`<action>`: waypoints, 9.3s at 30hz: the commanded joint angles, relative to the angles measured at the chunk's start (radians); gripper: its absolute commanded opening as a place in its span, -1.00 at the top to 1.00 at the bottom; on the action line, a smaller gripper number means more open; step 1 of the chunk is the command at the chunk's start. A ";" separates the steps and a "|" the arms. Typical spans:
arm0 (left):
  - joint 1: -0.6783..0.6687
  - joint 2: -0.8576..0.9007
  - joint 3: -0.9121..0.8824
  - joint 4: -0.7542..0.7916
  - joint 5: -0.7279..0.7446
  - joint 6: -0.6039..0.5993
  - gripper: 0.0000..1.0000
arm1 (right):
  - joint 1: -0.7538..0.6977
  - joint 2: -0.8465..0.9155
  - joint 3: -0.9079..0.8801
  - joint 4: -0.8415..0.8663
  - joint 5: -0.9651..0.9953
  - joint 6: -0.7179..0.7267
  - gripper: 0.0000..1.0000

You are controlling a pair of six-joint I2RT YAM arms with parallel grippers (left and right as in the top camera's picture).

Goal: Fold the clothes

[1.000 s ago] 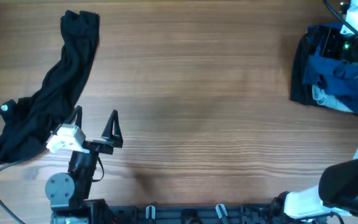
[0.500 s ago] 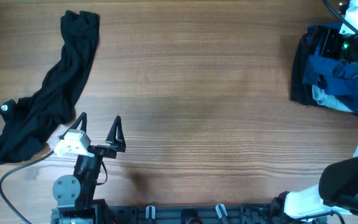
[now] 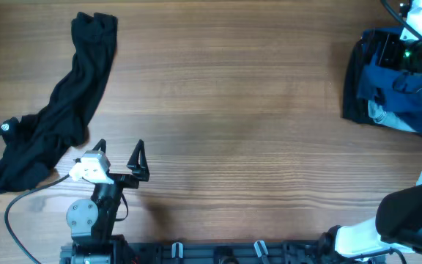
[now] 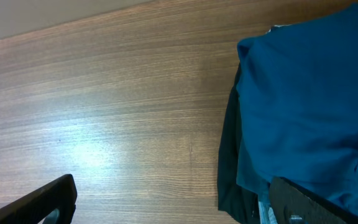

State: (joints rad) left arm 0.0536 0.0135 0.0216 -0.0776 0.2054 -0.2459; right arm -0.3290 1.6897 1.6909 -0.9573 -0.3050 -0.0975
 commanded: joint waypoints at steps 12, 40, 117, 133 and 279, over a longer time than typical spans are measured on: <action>-0.001 -0.011 -0.006 -0.002 -0.014 -0.005 -1.00 | -0.002 0.012 0.003 0.003 0.013 0.012 -0.99; -0.001 -0.011 -0.006 -0.002 -0.014 -0.005 -1.00 | 0.227 -0.435 -0.068 0.080 0.087 -0.044 -0.99; -0.001 -0.007 -0.006 -0.002 -0.014 -0.005 -0.99 | 0.291 -1.686 -1.686 0.974 0.114 0.336 -0.99; -0.001 -0.007 -0.006 -0.002 -0.014 -0.005 -0.99 | 0.291 -1.686 -1.686 0.974 0.114 0.336 -1.00; -0.001 -0.007 -0.006 -0.002 -0.014 -0.005 -1.00 | 0.291 -1.685 -1.686 0.973 0.114 0.336 -1.00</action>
State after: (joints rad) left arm 0.0536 0.0128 0.0216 -0.0765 0.2050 -0.2459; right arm -0.0418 0.0193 0.0067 0.0143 -0.2039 0.2241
